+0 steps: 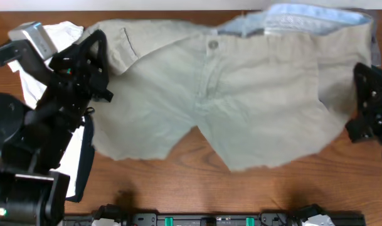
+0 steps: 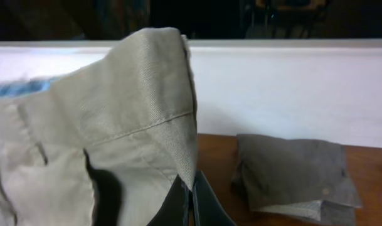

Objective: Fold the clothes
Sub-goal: 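Lift the shorts by the waistband with both grippers and lay them flat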

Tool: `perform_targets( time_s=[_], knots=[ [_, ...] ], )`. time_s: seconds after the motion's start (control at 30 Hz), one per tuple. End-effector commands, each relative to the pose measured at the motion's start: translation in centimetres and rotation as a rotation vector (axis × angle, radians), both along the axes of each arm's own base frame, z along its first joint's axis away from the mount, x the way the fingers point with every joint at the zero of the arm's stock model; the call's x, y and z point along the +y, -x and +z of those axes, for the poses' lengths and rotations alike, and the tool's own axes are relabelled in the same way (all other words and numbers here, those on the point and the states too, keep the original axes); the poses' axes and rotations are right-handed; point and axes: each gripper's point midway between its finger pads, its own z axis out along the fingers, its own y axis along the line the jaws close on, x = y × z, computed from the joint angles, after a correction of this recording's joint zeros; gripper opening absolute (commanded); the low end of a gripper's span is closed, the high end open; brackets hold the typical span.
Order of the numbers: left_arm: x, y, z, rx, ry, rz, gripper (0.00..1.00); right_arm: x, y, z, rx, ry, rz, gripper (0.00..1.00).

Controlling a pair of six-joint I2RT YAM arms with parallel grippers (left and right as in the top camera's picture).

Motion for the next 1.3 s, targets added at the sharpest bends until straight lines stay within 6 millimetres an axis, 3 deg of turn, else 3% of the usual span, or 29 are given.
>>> perform_targets(
  time_s=[0.0,0.17,0.33,0.63,0.9,1.1,1.13,1.17,1.27],
  knots=[
    [-0.5,-1.7,-1.0,0.044,-0.008,-0.011,0.06,0.0,-2.9,-1.6,0.06,0.044,-0.043,0.01],
    [-0.9,-5.4,-4.4,0.156,-0.022,-0.011,0.06,1.4,-7.7,-4.9,0.182,0.083,-0.041,0.01],
    [-1.5,-9.6,-9.4,0.303,-0.042,-0.011,0.06,3.5,-13.9,-9.9,0.323,0.122,-0.026,0.01],
    [-2.5,-16.6,-21.3,0.596,-0.081,-0.011,0.06,6.8,-24.9,-22.4,0.54,0.188,-0.023,0.01],
    [-3.1,-22.0,-31.3,0.736,-0.101,-0.007,0.06,8.0,-31.6,-33.4,0.645,0.189,-0.051,0.01],
    [-3.7,-26.4,-35.6,0.677,-0.097,-0.007,0.07,8.6,-35.7,-38.0,0.601,0.175,-0.062,0.01],
    [-3.7,-27.1,-36.0,0.659,-0.096,-0.002,0.13,8.7,-36.3,-38.5,0.589,0.173,-0.066,0.02],
    [-3.6,-27.9,-36.4,0.637,-0.098,0.012,0.29,8.8,-36.9,-39.0,0.572,0.169,-0.067,0.07],
    [-3.2,-29.5,-37.1,0.577,-0.13,0.034,0.84,8.5,-38.6,-40.0,0.527,0.164,-0.092,0.41]
  ],
)
